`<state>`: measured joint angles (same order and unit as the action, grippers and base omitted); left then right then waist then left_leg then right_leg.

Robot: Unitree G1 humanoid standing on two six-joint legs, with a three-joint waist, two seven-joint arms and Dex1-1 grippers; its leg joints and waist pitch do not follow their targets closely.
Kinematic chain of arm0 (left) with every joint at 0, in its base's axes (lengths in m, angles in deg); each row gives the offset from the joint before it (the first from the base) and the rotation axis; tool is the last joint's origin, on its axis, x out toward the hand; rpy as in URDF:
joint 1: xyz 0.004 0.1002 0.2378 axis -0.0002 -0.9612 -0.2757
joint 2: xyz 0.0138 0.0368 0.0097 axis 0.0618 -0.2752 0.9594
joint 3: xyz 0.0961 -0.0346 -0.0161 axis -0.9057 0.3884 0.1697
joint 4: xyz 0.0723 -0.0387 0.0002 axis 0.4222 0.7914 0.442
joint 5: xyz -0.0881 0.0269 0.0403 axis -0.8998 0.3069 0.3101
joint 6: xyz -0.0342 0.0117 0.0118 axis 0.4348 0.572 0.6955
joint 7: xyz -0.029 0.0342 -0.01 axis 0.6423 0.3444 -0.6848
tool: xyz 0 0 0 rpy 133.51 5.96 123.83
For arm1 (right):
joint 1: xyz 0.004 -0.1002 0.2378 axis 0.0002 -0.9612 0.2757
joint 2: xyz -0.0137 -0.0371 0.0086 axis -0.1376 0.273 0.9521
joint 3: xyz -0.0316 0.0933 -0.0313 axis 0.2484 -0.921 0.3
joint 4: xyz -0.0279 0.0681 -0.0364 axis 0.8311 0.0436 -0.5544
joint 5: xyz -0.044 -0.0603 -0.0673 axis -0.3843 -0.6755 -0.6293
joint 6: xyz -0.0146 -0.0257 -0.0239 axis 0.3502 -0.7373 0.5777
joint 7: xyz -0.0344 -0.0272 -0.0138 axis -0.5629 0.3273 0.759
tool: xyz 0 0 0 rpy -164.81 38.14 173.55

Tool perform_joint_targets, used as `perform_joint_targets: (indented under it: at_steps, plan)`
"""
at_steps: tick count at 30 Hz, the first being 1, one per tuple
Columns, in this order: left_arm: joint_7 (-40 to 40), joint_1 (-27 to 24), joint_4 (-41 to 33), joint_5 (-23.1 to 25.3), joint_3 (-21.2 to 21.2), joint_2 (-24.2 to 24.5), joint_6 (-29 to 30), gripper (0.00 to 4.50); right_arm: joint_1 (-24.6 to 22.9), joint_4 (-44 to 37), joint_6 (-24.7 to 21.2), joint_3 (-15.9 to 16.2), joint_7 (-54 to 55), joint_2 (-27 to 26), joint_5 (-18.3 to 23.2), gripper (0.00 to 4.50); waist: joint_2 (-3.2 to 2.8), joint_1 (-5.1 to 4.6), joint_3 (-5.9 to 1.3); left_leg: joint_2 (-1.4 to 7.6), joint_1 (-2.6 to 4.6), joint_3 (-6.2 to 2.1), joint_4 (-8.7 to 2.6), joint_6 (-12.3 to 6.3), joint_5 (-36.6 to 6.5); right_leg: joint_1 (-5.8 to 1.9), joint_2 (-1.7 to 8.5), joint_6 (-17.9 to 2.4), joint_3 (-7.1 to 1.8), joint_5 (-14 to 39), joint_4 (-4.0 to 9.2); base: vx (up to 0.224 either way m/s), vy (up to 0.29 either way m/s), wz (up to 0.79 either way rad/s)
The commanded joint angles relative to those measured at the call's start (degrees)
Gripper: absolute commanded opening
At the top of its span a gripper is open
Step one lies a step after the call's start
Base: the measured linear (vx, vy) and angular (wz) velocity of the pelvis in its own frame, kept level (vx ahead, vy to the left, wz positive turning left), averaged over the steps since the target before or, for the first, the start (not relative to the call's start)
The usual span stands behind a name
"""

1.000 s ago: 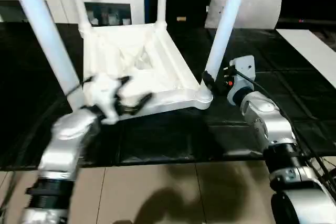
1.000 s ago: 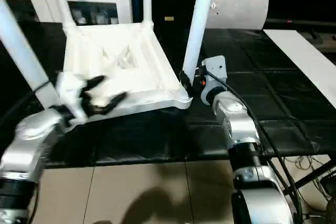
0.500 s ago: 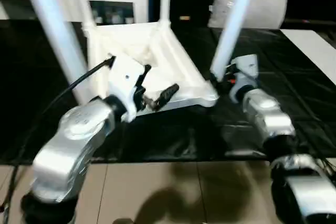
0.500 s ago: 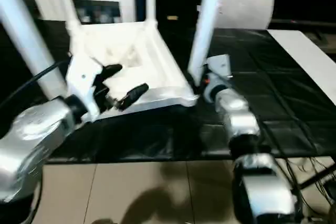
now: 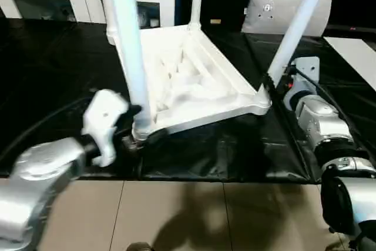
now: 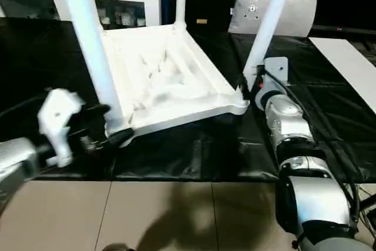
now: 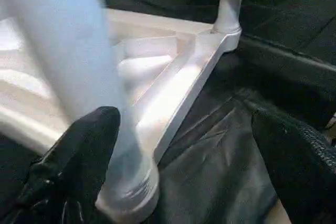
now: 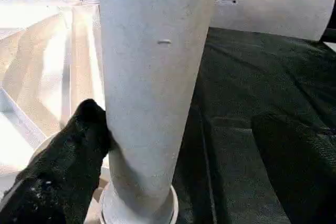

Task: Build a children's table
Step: Rotate table base

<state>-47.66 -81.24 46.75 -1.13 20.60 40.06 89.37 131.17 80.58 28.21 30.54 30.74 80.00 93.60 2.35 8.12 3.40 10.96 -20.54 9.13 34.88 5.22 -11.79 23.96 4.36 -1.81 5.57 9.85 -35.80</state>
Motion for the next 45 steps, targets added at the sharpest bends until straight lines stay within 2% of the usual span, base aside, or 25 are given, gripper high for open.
perform_joint_targets:
  at_steps: [1, 3, 4, 6, 7, 9, 11, 12, 13, 18, 20, 21, 23, 24, 25, 27, 29, 35, 37, 38, 39, 41, 42, 43, 45]
  plan:
    - [-1.88, -0.82, 0.26, -1.44, 2.25, 0.95, -0.60, 4.43, -0.56, -0.33, 0.54, -1.21, -0.68, 1.89, 0.02, 4.50, 0.03, -0.71, -3.70, 1.40, -0.26, 0.19, -4.01, -0.96, -9.68, -3.31, 3.28, -7.75, -2.99, 15.87, 4.04, 0.000, 0.000, 0.00]
    - [-2.36, -1.40, 1.20, -1.57, 3.58, 1.77, -1.45, 4.43, -1.35, -0.98, 1.15, -0.75, -1.98, 1.81, -0.26, 4.50, -0.06, -0.63, -3.73, 1.45, -0.12, 0.21, -3.97, -0.83, -9.45, -3.18, 3.25, -7.95, -3.12, 15.12, 3.90, 0.000, 0.000, 0.00]
    - [-1.86, -1.10, 2.16, -1.05, 3.83, 1.79, -2.03, 4.43, -1.75, -1.45, 1.16, -0.52, -2.64, 1.67, -0.28, 4.50, 0.16, -0.66, -3.64, 1.41, -0.21, 0.24, -4.02, -1.01, -9.71, -3.20, 3.16, -7.87, -3.11, 15.24, 4.07, 0.000, 0.000, 0.00]
    - [-0.37, 0.08, 5.15, 0.65, 3.95, 1.66, -4.22, 4.43, -2.96, -3.09, 1.25, 0.29, -4.34, 1.16, -0.28, 4.50, 0.08, -0.59, -3.54, 1.44, -0.12, 0.17, -4.14, -0.74, -10.60, -3.23, 3.24, -7.28, -3.09, 16.70, 4.29, 0.000, 0.000, 0.00]
    - [0.56, 1.24, 7.87, 1.59, 3.59, 1.05, -6.66, 4.43, -4.96, -6.53, 0.31, 1.09, -5.57, 0.25, 0.13, 4.50, 0.13, -0.63, -3.48, 1.31, -0.14, 0.14, -4.25, -0.95, -11.09, -3.31, 3.15, -6.23, -3.12, 17.88, 4.72, 0.000, 0.000, 0.00]
    - [0.86, 2.31, 10.48, 1.99, 2.58, 0.24, -8.99, 4.43, -7.42, -11.23, -1.73, 1.32, -5.73, -0.98, 0.95, 4.50, 0.20, -0.57, -3.69, 1.40, -0.15, 0.01, -4.33, -0.73, -9.84, -3.54, 3.40, -5.53, -3.22, 17.61, 4.58, 0.000, 0.000, 0.00]
    - [0.41, 3.79, 12.76, 2.39, 1.02, -0.77, -11.01, 4.43, -10.44, -17.17, -4.20, 1.97, -5.35, -2.43, 1.68, 4.50, -0.09, -0.65, -3.81, 1.56, -0.09, -0.15, -4.42, -0.44, -9.31, -3.51, 3.48, -6.08, -3.25, 16.37, 4.38, 0.000, 0.000, 0.00]
    - [0.28, 4.86, 14.07, 2.11, 0.56, -1.84, -11.75, 4.43, -12.15, -20.39, -5.49, 2.78, -5.47, -3.10, 1.82, 4.50, 0.02, -0.69, -3.78, 1.53, -0.11, -0.12, -4.42, -0.37, -9.05, -3.52, 3.37, -6.03, -3.28, 15.89, 4.37, 0.000, 0.000, 0.00]
    - [0.27, 6.48, 16.18, 1.75, 0.07, -3.37, -12.63, 4.43, -14.31, -24.31, -7.07, 4.02, -5.43, -3.94, 1.71, 4.50, -0.49, -0.69, -3.95, 1.64, 0.07, -0.22, -4.46, -0.12, -8.63, -3.50, 3.43, -6.67, -3.37, 13.85, 4.13, 0.000, 0.000, 0.00]
    - [0.69, 10.47, 23.82, 3.28, -1.83, -5.70, -16.45, 4.43, -17.23, -29.13, -10.50, 6.14, -6.56, -5.79, 1.92, 4.50, -0.26, -1.04, -3.81, 1.45, 0.04, -0.17, -4.59, 0.27, -9.38, -3.58, 3.38, -6.76, -3.36, 14.35, 4.41, 0.000, 0.000, 0.00]
    - [-0.48, 13.11, 28.70, 2.78, -2.46, -7.71, -19.08, 4.43, -17.13, -27.77, -12.22, 7.61, -8.06, -5.91, 0.44, 4.50, 0.15, -1.31, -3.76, 1.36, 0.17, -0.12, -4.65, 0.27, -10.23, -3.57, 3.52, -6.18, -3.32, 17.11, 4.83, 0.000, 0.000, 0.00]
    - [-0.87, 13.96, 30.28, 2.72, -2.76, -8.27, -19.78, 4.43, -16.94, -26.99, -12.81, 8.12, -8.39, -5.81, -0.34, 4.50, -0.02, -1.37, -3.79, 1.41, 0.15, -0.20, -4.67, 0.38, -10.08, -3.63, 3.63, -6.18, -3.35, 17.39, 4.74, 0.000, 0.000, 0.00]
    - [-2.08, 16.37, 34.95, 3.84, -4.65, -9.23, -22.06, 4.43, -16.38, -24.94, -15.92, 9.05, -8.56, -5.67, -1.54, 4.50, 0.58, -1.53, -3.80, 1.37, 0.07, -0.17, -4.68, 0.15, -9.29, -3.65, 3.56, -6.16, -3.35, 17.19, 4.86, 0.000, 0.000, 0.00]
    - [-2.41, 17.20, 36.47, 4.26, -5.24, -9.58, -22.78, 4.43, -16.42, -24.80, -17.07, 9.37, -8.46, -5.57, -1.74, 4.50, 0.45, -1.42, -3.89, 1.38, 0.23, -0.12, -4.60, 0.22, -9.00, -3.61, 3.66, -6.36, -3.43, 16.83, 4.67, 0.000, 0.000, 0.00]
    - [-3.23, 19.29, 39.67, 3.98, -6.05, -11.07, -23.72, 4.43, -15.97, -22.45, -18.57, 10.40, -7.64, -5.22, -3.00, 4.50, 0.67, -1.51, -3.91, 1.42, -0.01, -0.18, -4.61, 0.26, -7.85, -3.81, 3.81, -6.49, -3.37, 16.17, 4.72, 0.000, 0.000, 0.00]
    - [-4.41, 20.92, 41.93, 3.05, -6.52, -12.48, -24.29, 4.43, -15.35, -20.39, -19.07, 10.78, -6.53, -5.25, -3.76, 4.50, 0.43, -1.31, -4.01, 1.58, 0.20, -0.09, -4.48, 0.62, -7.24, -3.79, 4.02, -7.44, -3.50, 14.42, 4.40, 0.000, 0.000, 0.00]
    - [-5.83, 21.81, 42.98, 2.34, -6.95, -13.34, -24.79, 4.43, -14.63, -19.59, -18.42, 10.10, -5.59, -5.75, -3.49, 4.50, 0.76, -1.38, -4.02, 1.66, -0.02, -0.13, -4.52, 0.66, -7.13, -3.98, 4.06, -7.57, -3.44, 13.87, 4.25, 0.000, 0.000, 0.00]
    - [-11.61, 21.14, 39.19, -1.18, -9.69, -13.78, -22.91, 4.43, -9.71, -12.21, -15.75, 5.66, -4.23, -8.54, -0.26, 4.50, 0.44, -1.76, -4.12, 1.86, 0.07, -0.02, -4.41, 0.35, -6.19, -3.86, 4.35, -9.58, -3.48, 11.62, 3.76, 0.000, 0.000, 0.00]
    - [-13.07, 20.43, 37.09, -2.90, -10.35, -14.24, -21.37, 4.43, -8.27, -9.04, -14.97, 5.49, -3.86, -9.00, -0.37, 4.50, 0.79, -1.79, -4.29, 1.90, 0.00, 0.09, -4.26, 0.02, -4.54, -4.06, 4.32, -10.30, -3.49, 9.10, 3.18, 0.000, 0.000, 0.00]
    - [-13.58, 20.16, 36.04, -3.59, -10.79, -14.57, -20.61, 4.43, -7.68, -7.73, -14.53, 5.69, -3.80, -9.22, -0.53, 4.50, 1.01, -1.82, -4.19, 1.80, -0.04, 0.21, -4.29, -0.25, -4.30, -4.02, 4.17, -10.33, -3.48, 8.89, 3.44, 0.000, 0.000, 0.00]
    - [-13.93, 19.95, 35.17, -4.08, -11.23, -14.80, -20.04, 4.43, -7.35, -7.10, -14.32, 5.87, -3.93, -9.44, -0.62, 4.50, 0.80, -1.73, -4.11, 1.85, 0.01, 0.26, -4.29, -0.22, -4.46, -3.99, 4.25, -10.41, -3.54, 9.07, 3.46, 0.000, 0.000, 0.00]
    - [-14.69, 19.51, 33.05, -5.09, -12.44, -15.33, -18.93, 4.43, -6.60, -6.07, -13.61, 6.33, -4.63, -10.07, -1.06, 4.50, 0.90, -1.79, -4.34, 1.96, -0.02, 0.28, -4.18, -0.42, -3.30, -4.17, 4.21, -10.95, -3.55, 6.98, 3.01, 0.000, 0.000, 0.00]
    - [-14.90, 19.39, 32.22, -5.47, -12.90, -15.54, -18.56, 4.43, -6.34, -5.85, -13.30, 6.52, -5.02, -10.28, -1.26, 4.50, 1.43, -1.93, -4.36, 1.90, -0.14, 0.41, -4.14, -0.96, -2.51, -4.19, 4.09, -11.19, -3.54, 5.80, 3.01, 0.000, 0.000, 0.00]
    - [-14.19, 19.63, 30.69, -5.72, -14.42, -16.92, -18.29, 4.43, -5.25, -5.09, -12.05, 7.12, -6.45, -11.22, -1.75, 4.50, 1.11, -1.87, -4.30, 1.90, -0.19, 0.42, -4.12, -1.13, -2.46, -4.22, 4.19, -11.28, -3.55, 6.05, 2.95, 0.000, 0.000, 0.00]
    - [-13.90, 19.78, 30.44, -5.69, -14.83, -17.35, -18.29, 4.43, -4.79, -4.58, -11.54, 7.26, -6.83, -11.50, -1.86, 4.50, 1.14, -2.19, -4.12, 1.99, -0.17, 0.41, -4.22, -0.92, -3.59, -4.21, 4.23, -11.11, -3.50, 7.84, 3.27, 0.000, 0.000, 0.00]
